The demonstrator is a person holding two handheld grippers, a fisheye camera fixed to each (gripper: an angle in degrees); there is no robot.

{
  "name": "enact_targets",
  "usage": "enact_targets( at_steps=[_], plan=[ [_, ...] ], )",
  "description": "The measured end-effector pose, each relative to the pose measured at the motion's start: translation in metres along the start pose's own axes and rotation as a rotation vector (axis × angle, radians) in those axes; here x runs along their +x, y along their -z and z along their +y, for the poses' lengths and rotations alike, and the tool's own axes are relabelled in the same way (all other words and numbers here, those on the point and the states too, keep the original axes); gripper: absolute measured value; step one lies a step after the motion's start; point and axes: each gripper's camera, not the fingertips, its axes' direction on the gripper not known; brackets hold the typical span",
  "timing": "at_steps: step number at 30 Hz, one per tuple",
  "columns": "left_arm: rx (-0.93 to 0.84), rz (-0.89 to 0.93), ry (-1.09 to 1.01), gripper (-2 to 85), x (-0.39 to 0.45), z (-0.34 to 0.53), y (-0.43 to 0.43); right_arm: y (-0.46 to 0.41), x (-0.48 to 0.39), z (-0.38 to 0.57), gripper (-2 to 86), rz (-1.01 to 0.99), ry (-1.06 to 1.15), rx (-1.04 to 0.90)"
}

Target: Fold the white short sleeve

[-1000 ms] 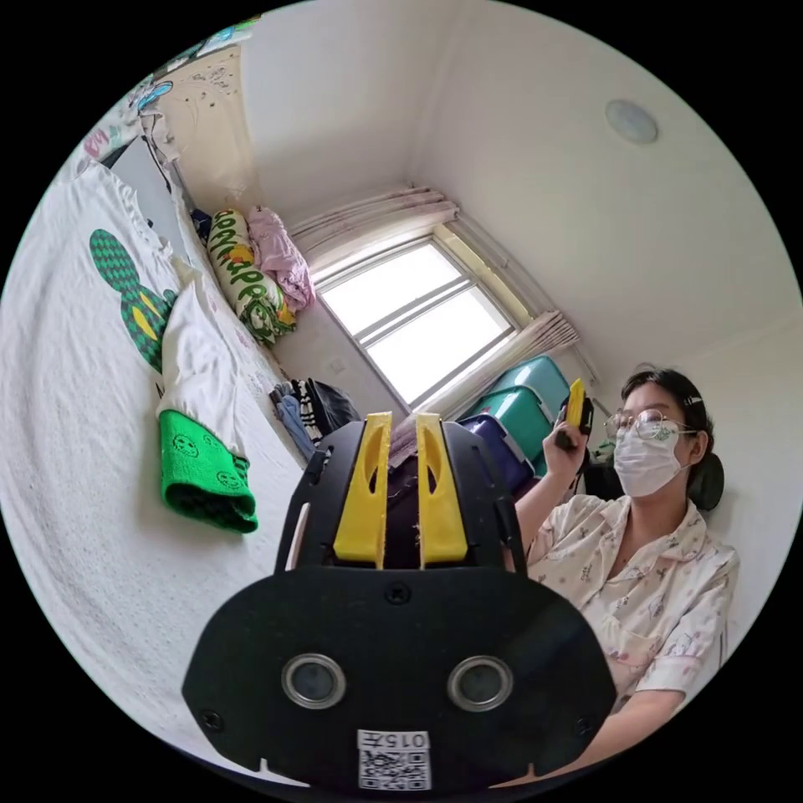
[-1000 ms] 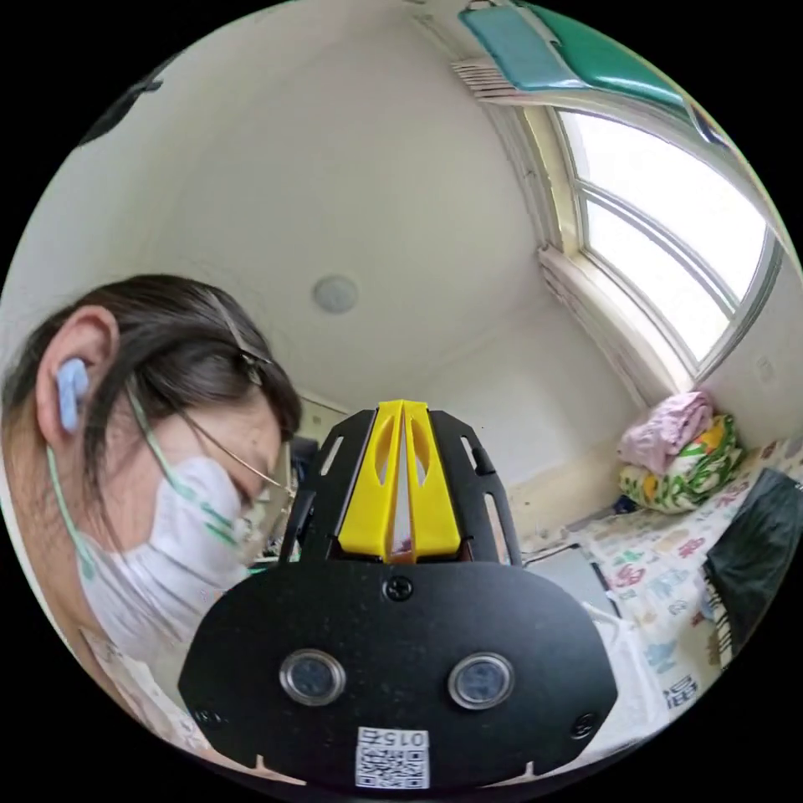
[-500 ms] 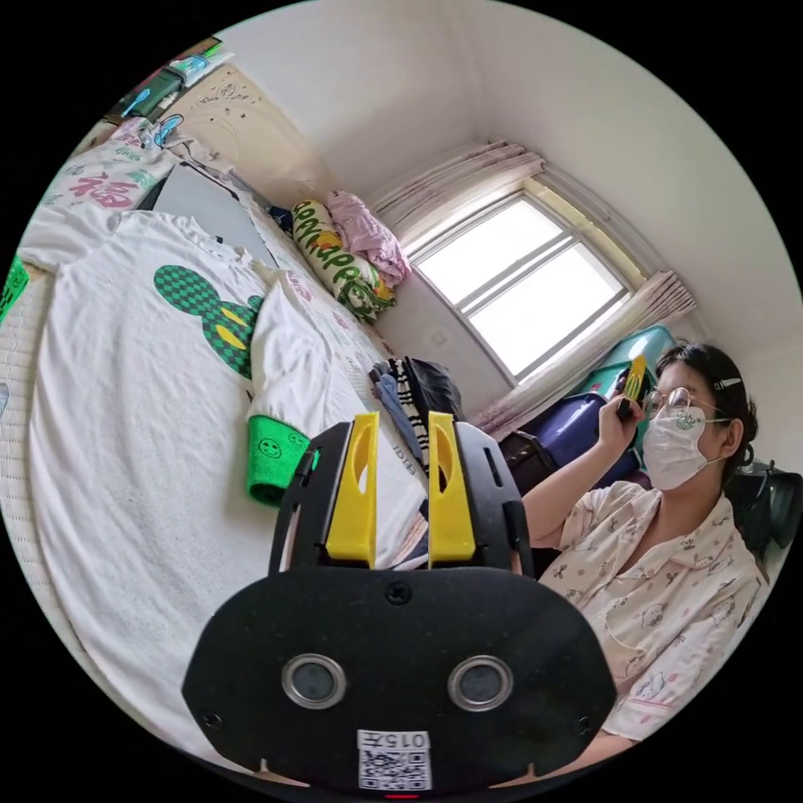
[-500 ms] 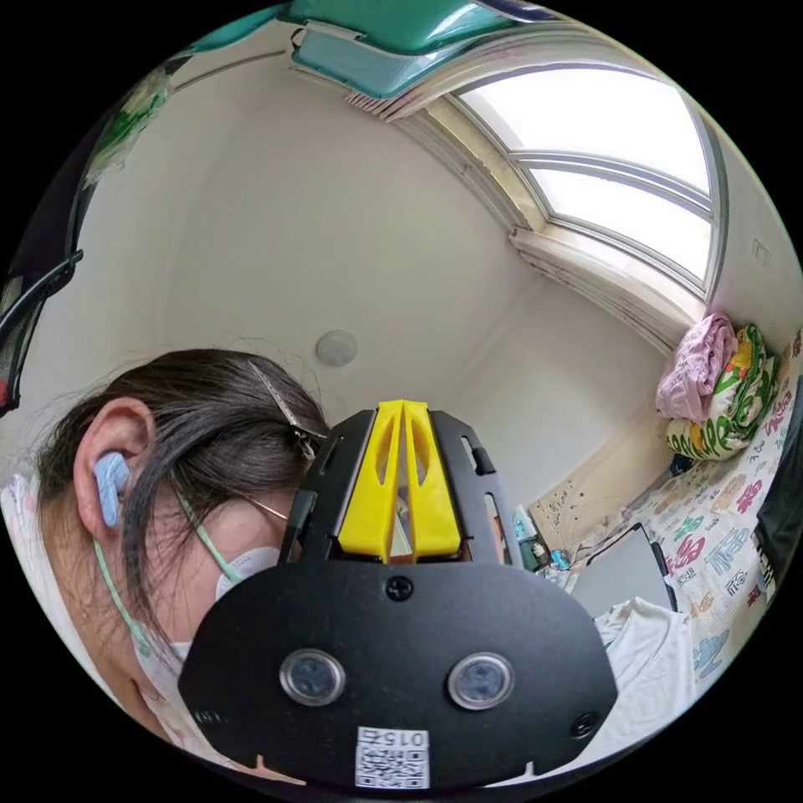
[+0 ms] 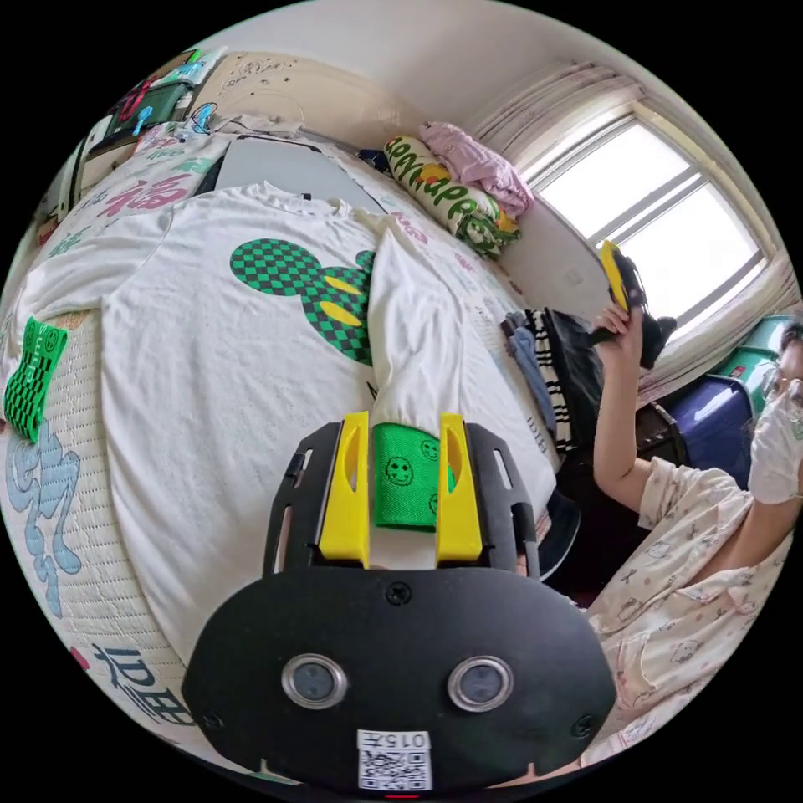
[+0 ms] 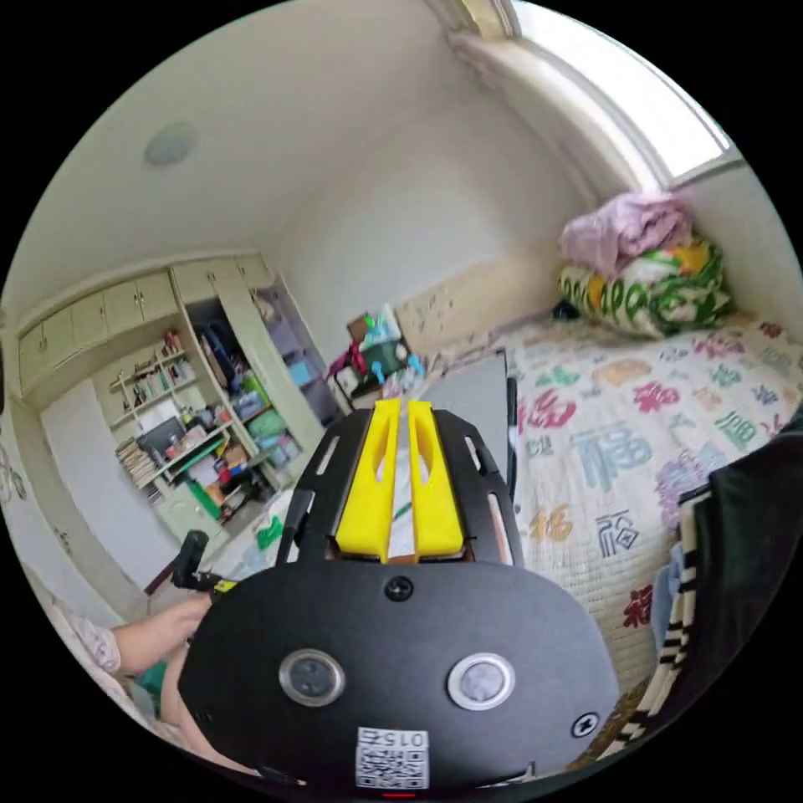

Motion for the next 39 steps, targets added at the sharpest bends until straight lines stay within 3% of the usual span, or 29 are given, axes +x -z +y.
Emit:
enact_targets(
  at_steps=[2,8,12,20,26,30,36,39],
  plan=[
    [-0.055,-0.027,-0.020,12.0,0.002,-0.008,-0.013,-0.093,0.047,-0.024,2.2,-0.043,-0.077,-0.216],
    [-0.070,0.030,-0.024,4.3,-0.005,-0.020,-0.012,-0.258,0.089,-0.073,0.4,0.098,-0.019,-0.407],
    [-0.026,0.095,-0.021,0.7,-0.003,-0.015,0.014,-0.334,0.109,-0.098,-0.2,0.146,-0.046,-0.460],
    [-0.026,0.108,0.051,2.3,-0.026,0.006,0.026,-0.432,0.144,-0.131,-0.4,0.248,-0.085,-0.534],
    [-0.103,0.207,0.029,8.8,-0.038,0.007,-0.003,-0.450,0.179,-0.138,-0.5,0.315,-0.120,-0.532],
    [-0.116,0.202,0.017,3.9,-0.048,0.010,-0.004,-0.419,0.171,-0.135,-0.6,0.310,-0.018,-0.468],
    [-0.046,0.194,0.041,3.4,-0.063,0.025,0.017,-0.307,0.109,-0.066,0.0,0.040,0.370,-0.533],
    [-0.005,0.165,0.064,7.6,-0.068,0.032,0.029,-0.243,0.067,-0.002,2.0,-0.285,0.599,-0.650]
  ],
)
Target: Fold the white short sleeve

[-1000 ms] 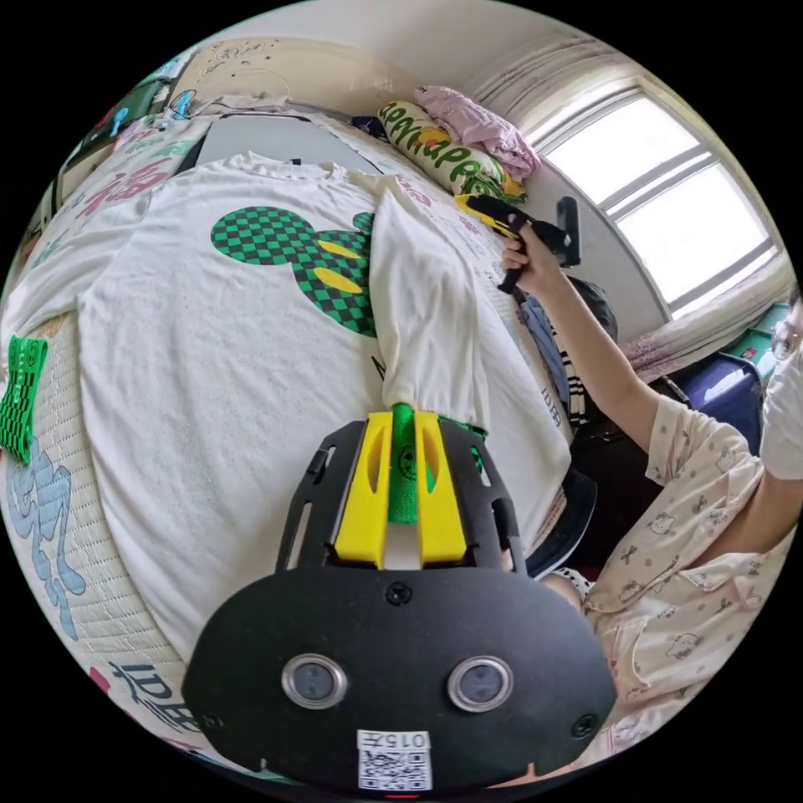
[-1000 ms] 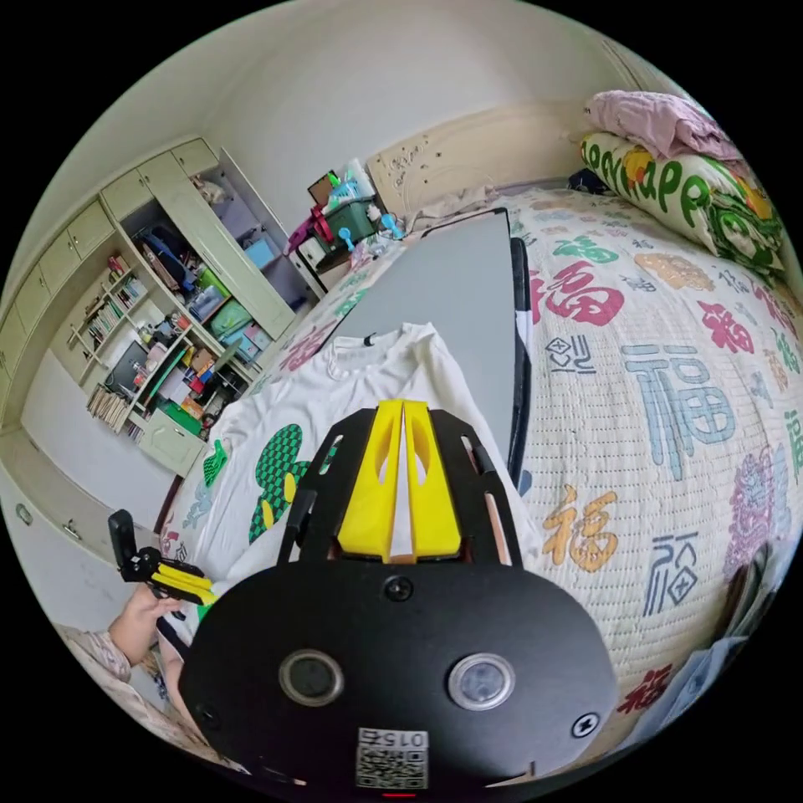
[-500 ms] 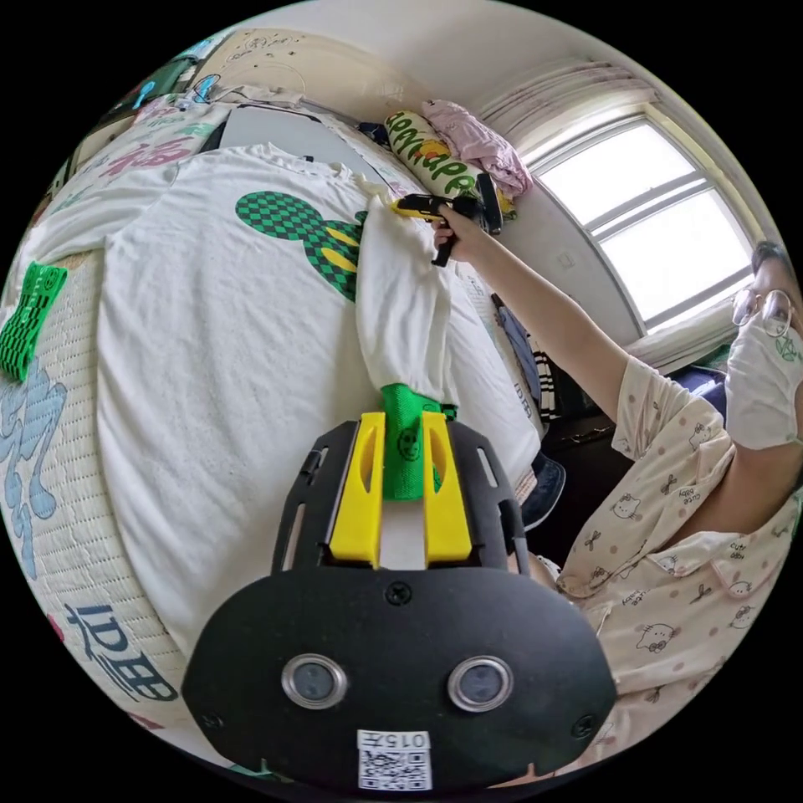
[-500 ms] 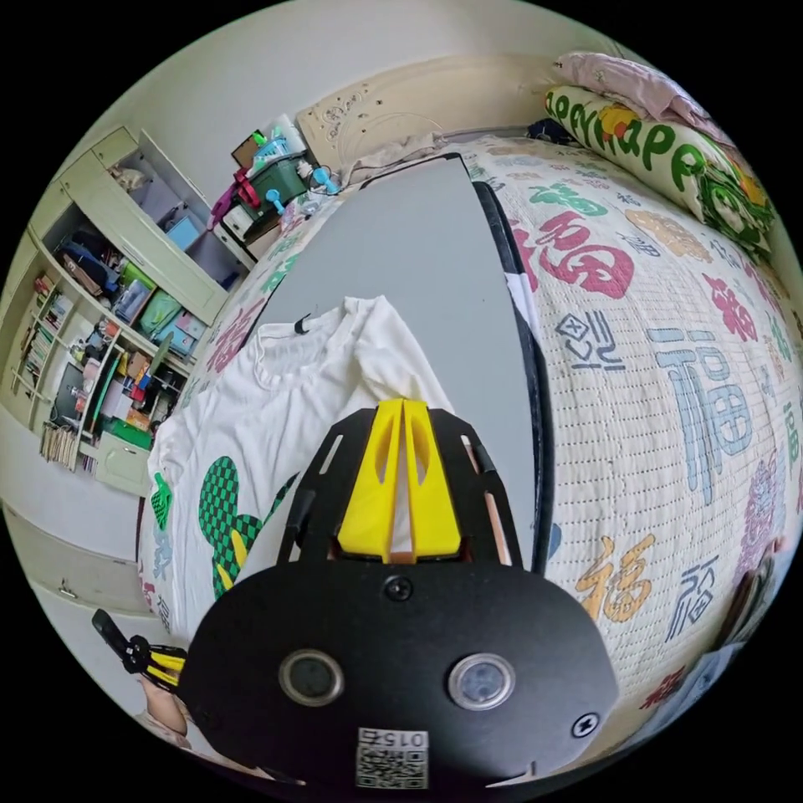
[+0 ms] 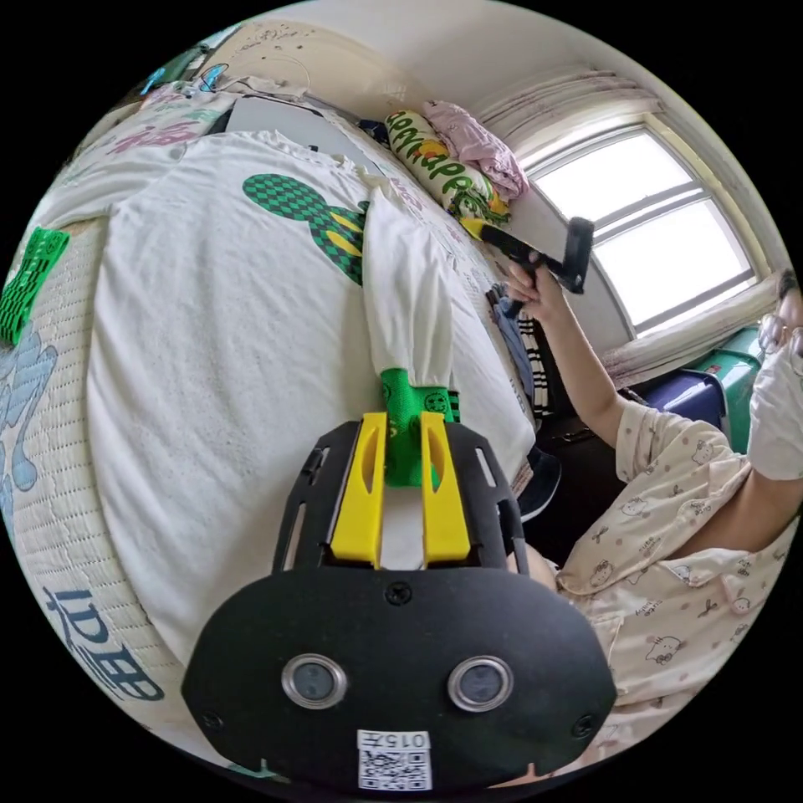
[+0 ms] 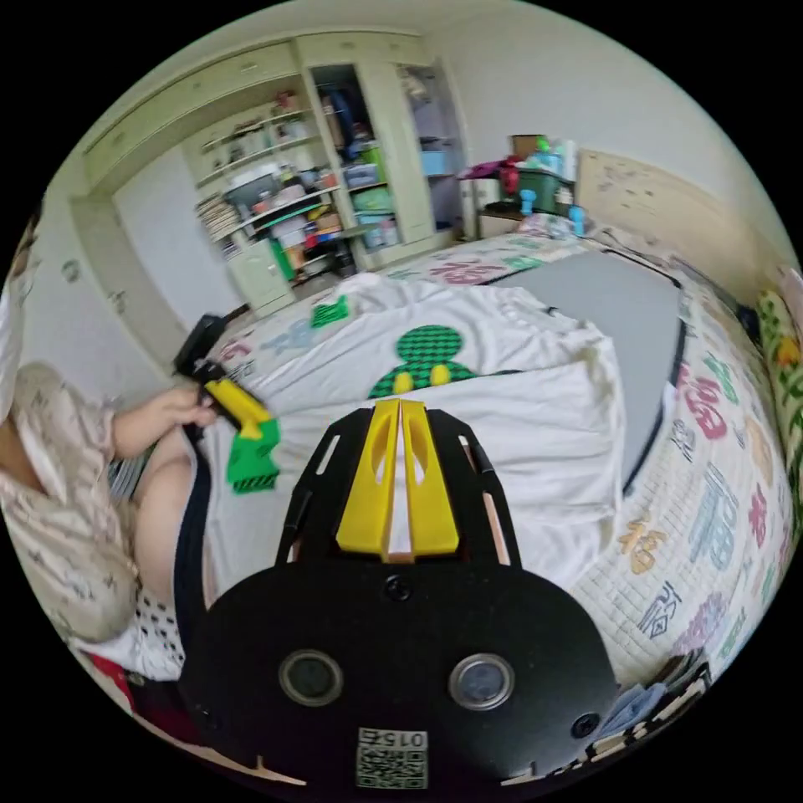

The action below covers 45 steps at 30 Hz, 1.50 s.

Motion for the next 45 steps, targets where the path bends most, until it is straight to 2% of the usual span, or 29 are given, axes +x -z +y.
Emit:
enact_targets(
  at_steps=[2,4,10,12,16,20,27,34,40,42,45],
  plan=[
    [0.021,0.043,0.004,9.6,-0.001,0.004,0.013,-0.004,-0.052,0.033,3.6,-0.102,0.151,-0.038],
    [0.053,0.039,-0.005,10.7,0.001,0.008,0.028,-0.013,-0.075,0.052,4.7,-0.116,0.227,-0.076],
    [0.122,-0.004,0.044,10.7,-0.008,-0.007,0.038,-0.063,-0.111,0.080,7.1,-0.040,0.395,-0.285],
    [0.120,0.012,0.072,10.4,-0.017,-0.018,0.024,-0.077,-0.112,0.081,7.6,-0.048,0.391,-0.346],
    [0.078,-0.072,0.077,9.6,-0.021,-0.029,0.006,-0.111,-0.107,0.082,8.4,-0.038,0.330,-0.533],
    [0.009,-0.076,0.030,4.4,-0.011,-0.036,0.001,-0.138,-0.106,0.092,8.8,-0.011,0.259,-0.661],
    [0.013,-0.151,-0.033,-0.4,0.017,-0.021,0.013,-0.145,-0.129,0.118,8.5,0.047,0.296,-0.706],
    [-0.047,-0.380,-0.153,-0.6,0.061,-0.002,0.002,-0.165,-0.139,0.131,6.8,0.129,0.251,-0.753],
    [0.021,-0.284,-0.206,0.5,0.068,0.035,0.043,-0.145,-0.143,0.135,4.1,0.152,0.152,-0.784],
    [0.114,-0.363,-0.223,2.3,0.061,0.058,0.098,-0.130,-0.144,0.137,3.0,0.126,0.133,-0.773],
    [0.222,-0.615,-0.133,7.3,0.025,0.079,0.164,-0.105,-0.142,0.133,0.7,0.094,0.071,-0.666]
  ],
)
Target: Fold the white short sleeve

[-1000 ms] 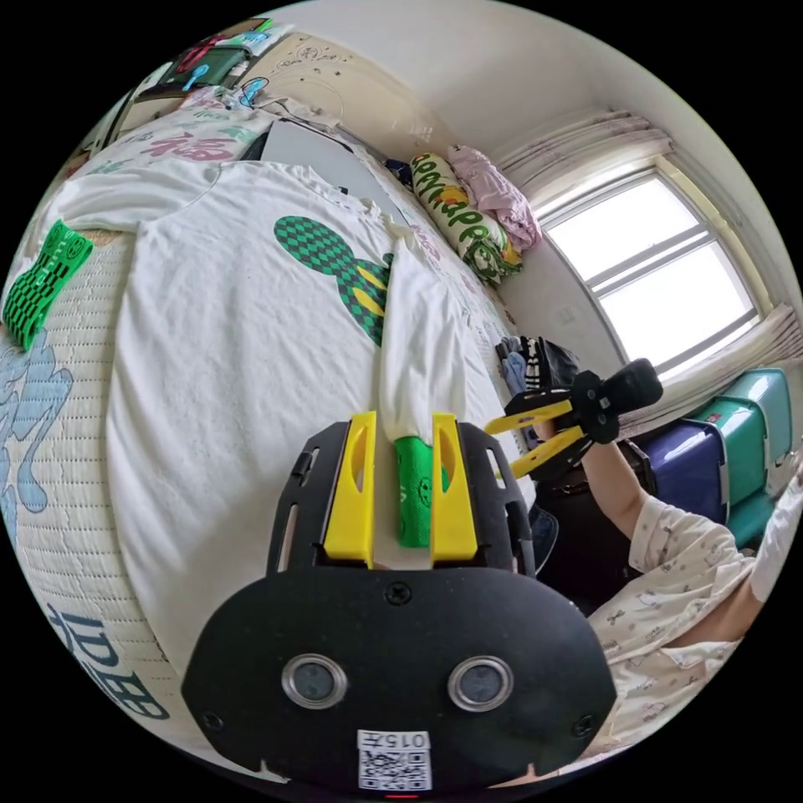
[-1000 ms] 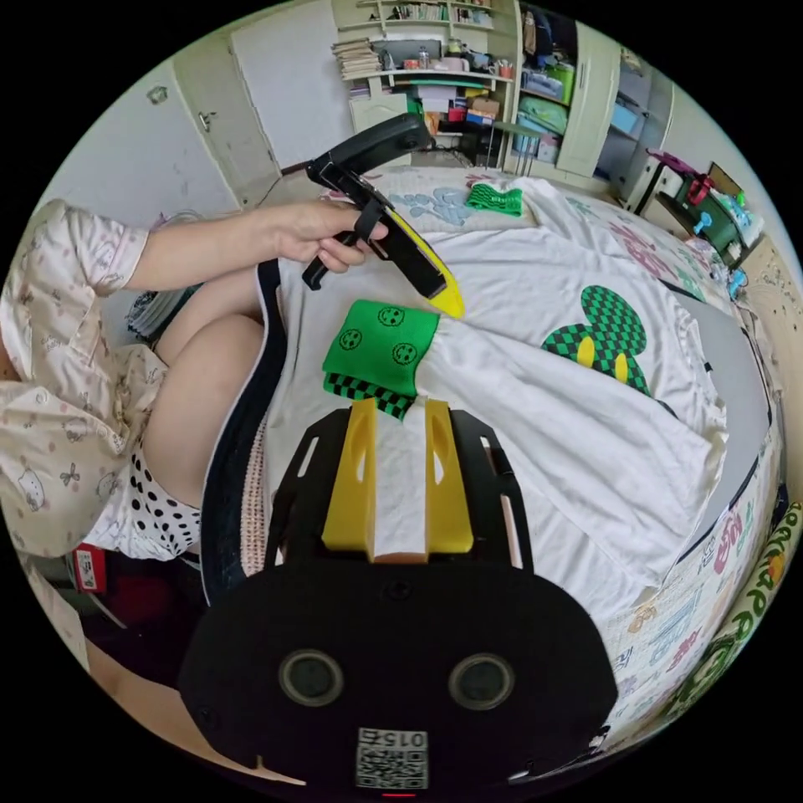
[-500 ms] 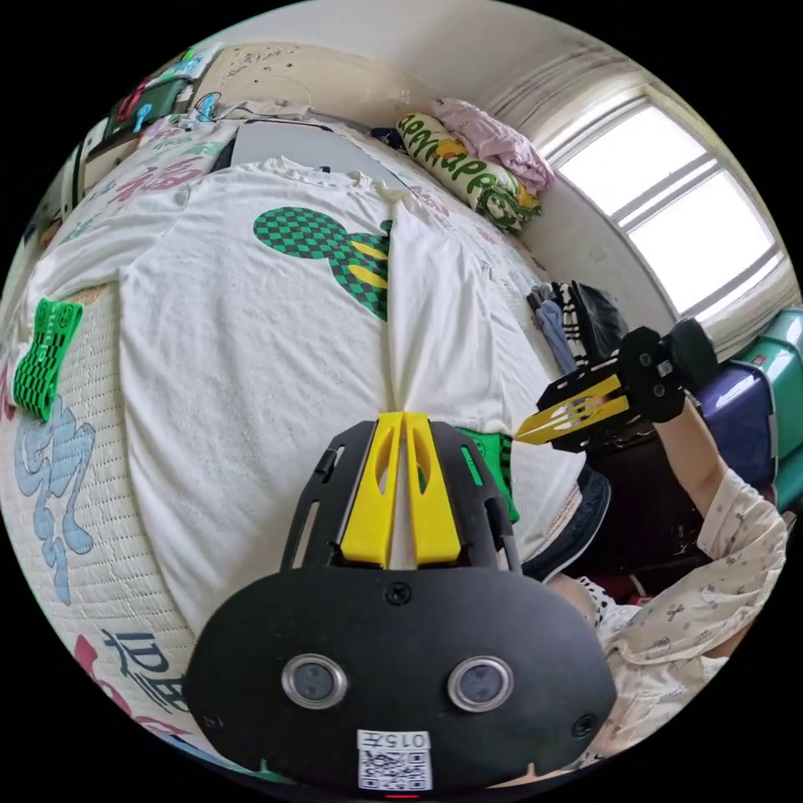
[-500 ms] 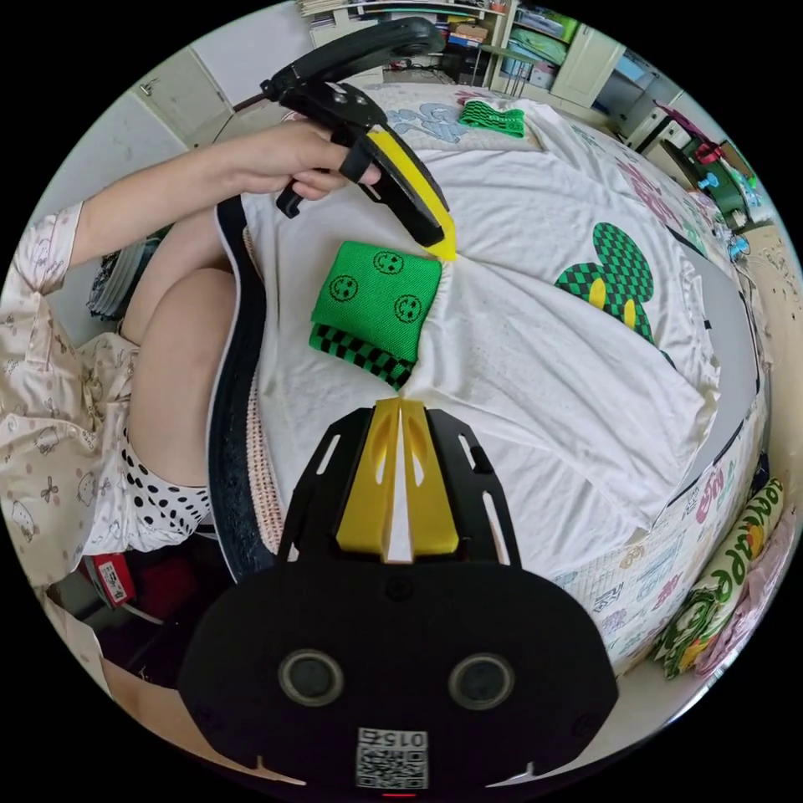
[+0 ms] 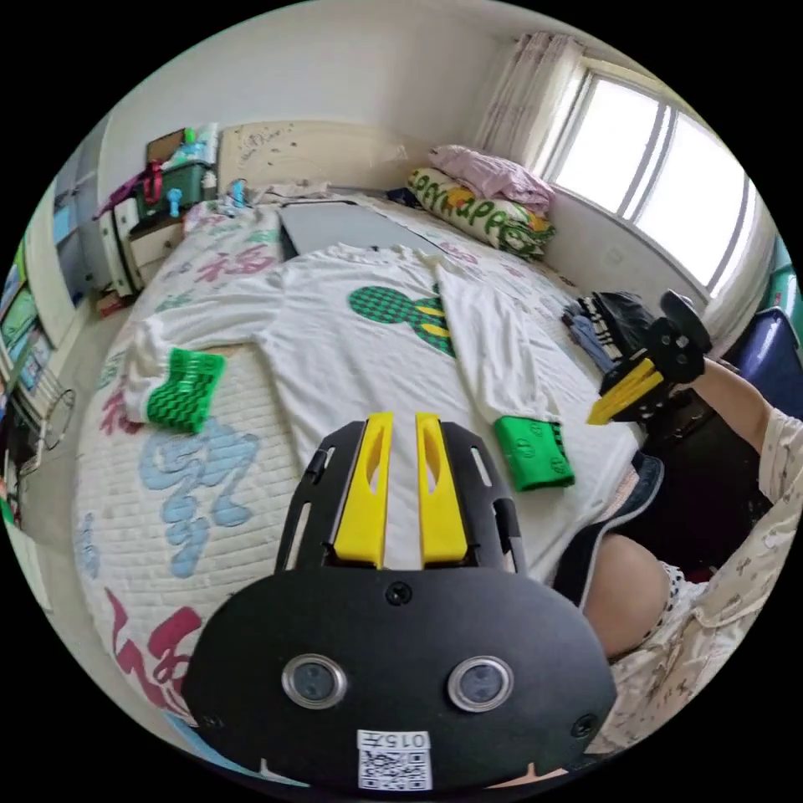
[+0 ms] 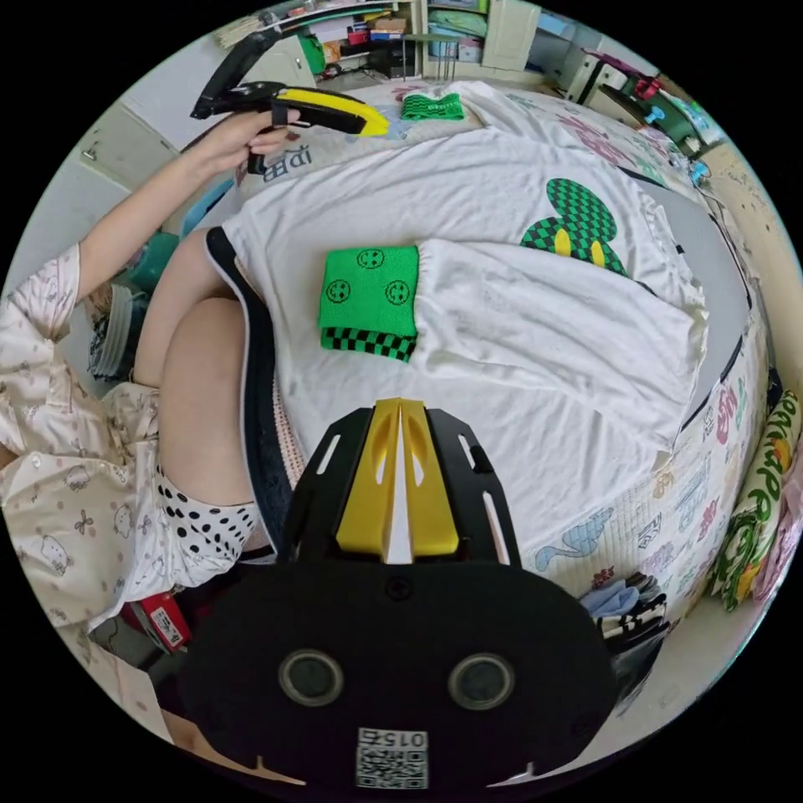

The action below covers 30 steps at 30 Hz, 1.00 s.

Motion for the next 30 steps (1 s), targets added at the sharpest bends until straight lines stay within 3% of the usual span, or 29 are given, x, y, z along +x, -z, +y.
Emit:
enact_targets(
  at_steps=[5,9,12,16,19,21,26,30],
  plan=[
    [-0.026,-0.138,0.133,11.0,-0.087,0.003,-0.003,0.022,0.004,-0.007,-0.3,-0.112,-0.061,0.212],
    [-0.074,-0.281,0.088,12.8,-0.100,-0.009,-0.039,0.021,0.005,-0.014,-0.4,-0.198,-0.061,0.219],
    [-0.194,-0.275,0.084,13.3,-0.116,-0.007,-0.081,0.022,0.006,-0.007,-0.4,-0.240,-0.069,0.205],
    [-0.159,-0.247,0.174,8.8,-0.144,0.013,-0.080,0.033,0.010,0.017,-0.6,-0.270,-0.114,0.209],
    [-0.104,-0.121,0.268,2.6,-0.164,0.028,-0.064,0.051,0.015,0.029,-0.6,-0.294,-0.156,0.254],
    [0.039,-0.024,0.272,1.3,-0.155,0.044,-0.034,0.068,0.018,0.031,-0.3,-0.334,-0.167,0.304],
    [0.300,0.282,0.159,0.3,-0.082,0.079,0.015,0.125,0.040,0.019,8.4,-0.502,-0.256,0.591],
    [0.358,0.440,0.021,0.3,-0.014,0.103,0.009,0.139,0.062,-0.002,14.3,-0.580,-0.381,0.714]
  ],
)
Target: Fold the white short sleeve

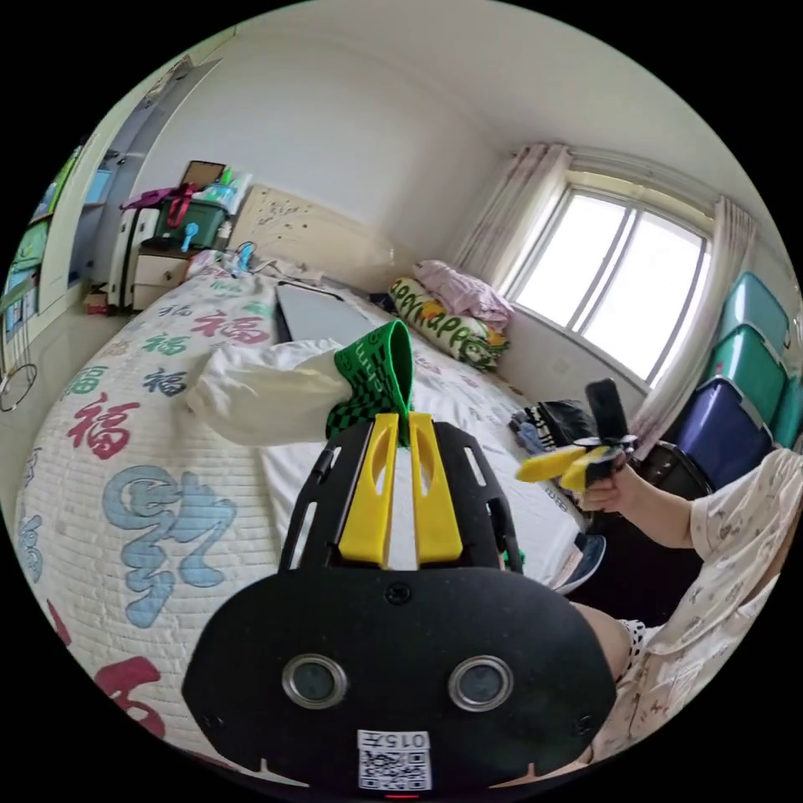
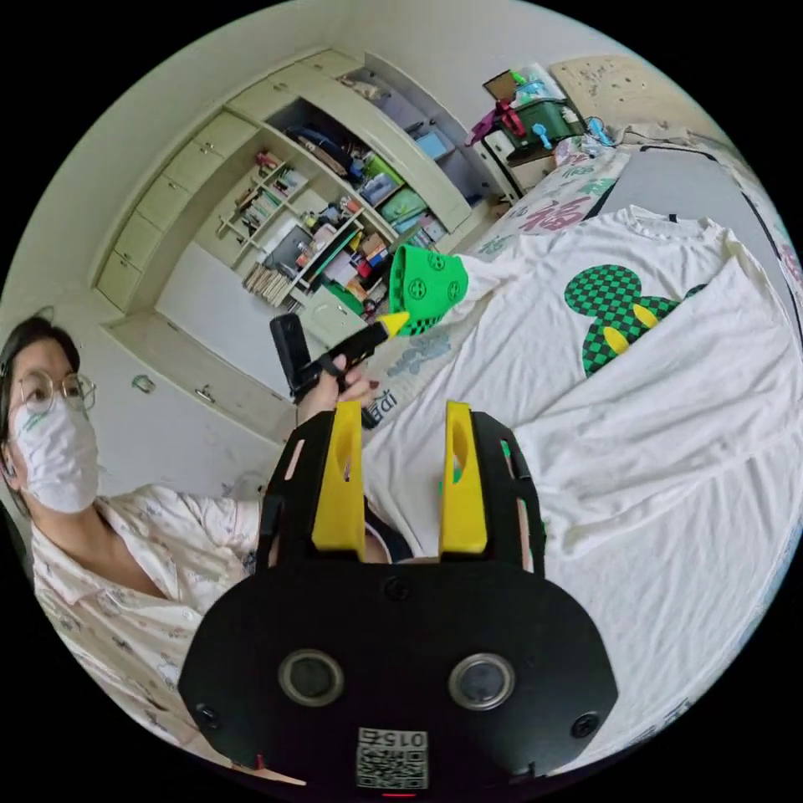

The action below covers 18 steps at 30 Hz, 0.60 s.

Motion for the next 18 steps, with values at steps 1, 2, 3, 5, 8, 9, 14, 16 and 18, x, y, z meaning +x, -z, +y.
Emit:
enact_targets(
  at_steps=[1,2,3,5,8,9,14,16,18],
  plan=[
    [-0.010,0.017,-0.018,0.3,0.005,0.004,-0.005,-0.003,0.006,-0.009,15.4,-0.008,-0.047,0.030],
    [-0.056,0.054,-0.051,0.3,0.012,0.010,-0.018,-0.006,0.013,-0.016,16.4,-0.024,-0.103,0.051],
    [-0.132,0.085,-0.083,0.3,0.017,0.014,-0.031,-0.008,0.017,-0.019,16.7,-0.037,-0.133,0.062],
    [-0.172,0.092,-0.113,0.3,0.023,0.023,-0.041,-0.013,0.025,-0.026,17.4,-0.047,-0.207,0.095],
    [-0.173,0.084,-0.166,0.4,0.027,0.039,-0.049,-0.021,0.024,-0.028,15.8,0.011,-0.247,0.094],
    [-0.187,0.095,-0.176,0.5,0.025,0.044,-0.051,-0.023,0.024,-0.029,14.9,0.016,-0.258,0.084],
    [-0.203,0.102,-0.250,1.3,0.026,0.056,-0.055,-0.011,0.021,-0.029,4.3,-0.016,-0.325,0.143],
    [-0.165,0.158,-0.223,3.2,0.016,0.059,-0.049,0.003,0.007,-0.025,2.9,0.049,-0.312,0.197],
    [-0.127,0.178,-0.195,4.8,0.004,0.063,-0.041,0.022,-0.008,-0.018,2.0,0.103,-0.286,0.255]
  ],
)
